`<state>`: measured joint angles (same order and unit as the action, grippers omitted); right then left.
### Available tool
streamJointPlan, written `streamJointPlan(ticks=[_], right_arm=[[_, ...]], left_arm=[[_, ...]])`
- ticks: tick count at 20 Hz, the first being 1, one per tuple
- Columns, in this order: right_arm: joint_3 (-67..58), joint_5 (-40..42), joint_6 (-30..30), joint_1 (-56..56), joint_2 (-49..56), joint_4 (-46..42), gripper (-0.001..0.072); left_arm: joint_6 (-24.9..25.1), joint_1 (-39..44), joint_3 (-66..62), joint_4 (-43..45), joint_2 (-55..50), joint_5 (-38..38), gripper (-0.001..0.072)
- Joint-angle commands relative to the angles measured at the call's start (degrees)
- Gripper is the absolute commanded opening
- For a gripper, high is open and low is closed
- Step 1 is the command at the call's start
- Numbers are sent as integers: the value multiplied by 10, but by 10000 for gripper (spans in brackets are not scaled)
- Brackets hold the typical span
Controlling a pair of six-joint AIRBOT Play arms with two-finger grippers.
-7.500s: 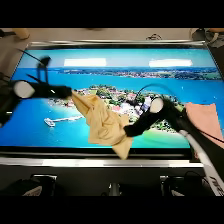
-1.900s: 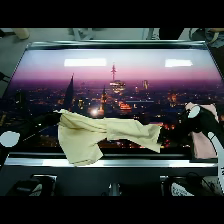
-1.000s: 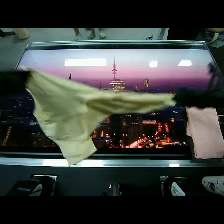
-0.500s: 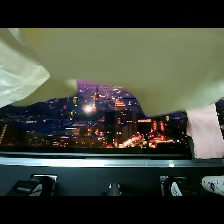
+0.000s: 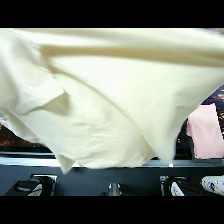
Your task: Fold the shirts.
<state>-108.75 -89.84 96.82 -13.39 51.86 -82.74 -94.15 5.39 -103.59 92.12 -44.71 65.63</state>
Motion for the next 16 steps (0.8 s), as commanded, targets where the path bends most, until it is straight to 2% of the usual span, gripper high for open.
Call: streamJointPlan(ticks=[1,3,6,9,10,12,13,14,15,16], right_arm=[[32,-68,-16,0,109,4,13],[90,-36,-22,0,180,12,13],[133,87,-19,1,294,63,13],[133,226,-10,1,378,160,14],[132,248,-3,1,395,195,14],[132,255,-3,6,427,242,14],[132,252,-5,14,441,240,15],[132,239,-14,21,447,240,21],[132,225,-29,23,446,242,126],[128,200,-52,19,439,244,302]], left_arm=[[7,-1,64,24,-74,51,36],[-3,-1,143,24,-135,52,36],[-20,-1,239,-3,-240,-9,36],[-81,-1,249,-37,-349,-64,38],[-105,-1,248,-57,-378,-75,39],[-115,-1,247,-111,-422,-76,47],[-115,-1,247,-137,-435,-76,97],[-112,-1,247,-153,-441,-70,214],[-98,-3,243,-154,-441,-53,404],[-64,-10,231,-154,-440,-20,484]])
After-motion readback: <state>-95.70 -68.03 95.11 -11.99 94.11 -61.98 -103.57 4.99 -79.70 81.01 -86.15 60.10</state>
